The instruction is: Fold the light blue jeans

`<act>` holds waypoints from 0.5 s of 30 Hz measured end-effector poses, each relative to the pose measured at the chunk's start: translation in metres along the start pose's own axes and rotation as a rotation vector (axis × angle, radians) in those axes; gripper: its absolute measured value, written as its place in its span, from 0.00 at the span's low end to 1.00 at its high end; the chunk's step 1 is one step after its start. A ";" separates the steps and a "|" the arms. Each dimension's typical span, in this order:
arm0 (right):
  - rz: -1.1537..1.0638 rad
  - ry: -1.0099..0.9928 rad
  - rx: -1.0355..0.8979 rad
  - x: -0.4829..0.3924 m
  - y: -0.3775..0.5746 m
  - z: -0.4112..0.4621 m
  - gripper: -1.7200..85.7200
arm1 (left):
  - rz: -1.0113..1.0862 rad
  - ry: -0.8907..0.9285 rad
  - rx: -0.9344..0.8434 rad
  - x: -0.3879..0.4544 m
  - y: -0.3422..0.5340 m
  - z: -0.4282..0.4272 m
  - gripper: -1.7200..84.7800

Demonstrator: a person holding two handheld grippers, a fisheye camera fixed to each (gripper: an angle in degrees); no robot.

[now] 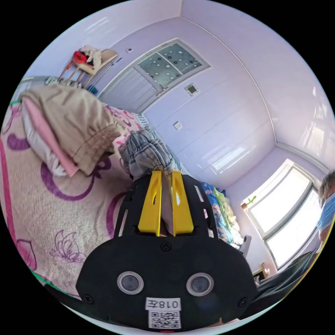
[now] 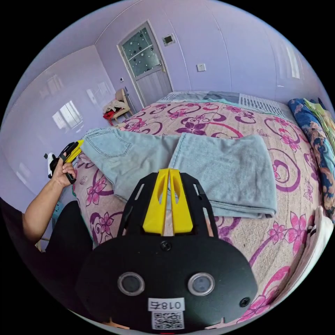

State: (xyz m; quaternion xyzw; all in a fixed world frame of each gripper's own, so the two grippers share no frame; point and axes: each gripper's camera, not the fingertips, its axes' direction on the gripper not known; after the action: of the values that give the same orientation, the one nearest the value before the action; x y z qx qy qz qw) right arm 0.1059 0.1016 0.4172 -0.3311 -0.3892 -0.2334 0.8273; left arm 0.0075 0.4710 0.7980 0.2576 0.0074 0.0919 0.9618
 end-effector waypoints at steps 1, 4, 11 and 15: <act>0.032 -0.024 0.031 0.005 0.015 -0.019 0.02 | 0.059 -0.010 -0.008 0.023 -0.008 0.008 0.07; 0.098 -0.036 0.052 0.017 0.057 -0.061 0.02 | 0.190 -0.004 -0.014 0.079 -0.022 0.037 0.05; 0.262 0.047 0.134 0.035 0.137 -0.155 0.02 | 0.401 0.205 -0.014 0.201 -0.014 0.127 0.02; 0.335 0.087 0.193 0.039 0.155 -0.186 0.02 | 0.496 0.387 -0.124 0.267 0.023 0.192 0.02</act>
State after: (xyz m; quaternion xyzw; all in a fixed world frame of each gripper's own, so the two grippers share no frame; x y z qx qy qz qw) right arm 0.3193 0.0649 0.3029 -0.3001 -0.3133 -0.0682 0.8984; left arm 0.2781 0.4443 0.9845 0.1702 0.1217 0.3710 0.9048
